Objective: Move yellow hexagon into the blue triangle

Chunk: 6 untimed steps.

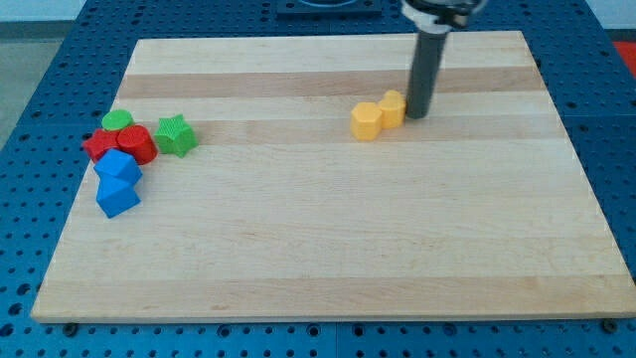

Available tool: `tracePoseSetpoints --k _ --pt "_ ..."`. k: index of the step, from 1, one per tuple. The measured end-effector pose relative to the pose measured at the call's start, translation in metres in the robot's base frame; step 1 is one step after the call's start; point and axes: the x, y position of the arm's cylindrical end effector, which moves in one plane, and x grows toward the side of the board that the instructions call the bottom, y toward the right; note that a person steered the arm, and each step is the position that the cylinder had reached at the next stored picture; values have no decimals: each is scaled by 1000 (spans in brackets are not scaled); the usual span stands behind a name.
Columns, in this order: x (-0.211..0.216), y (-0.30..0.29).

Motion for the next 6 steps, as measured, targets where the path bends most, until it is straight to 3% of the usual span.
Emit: tracePoseSetpoints --k 1,3,6 --pt "16 -64" --pt "62 -122" --pt "35 -139"
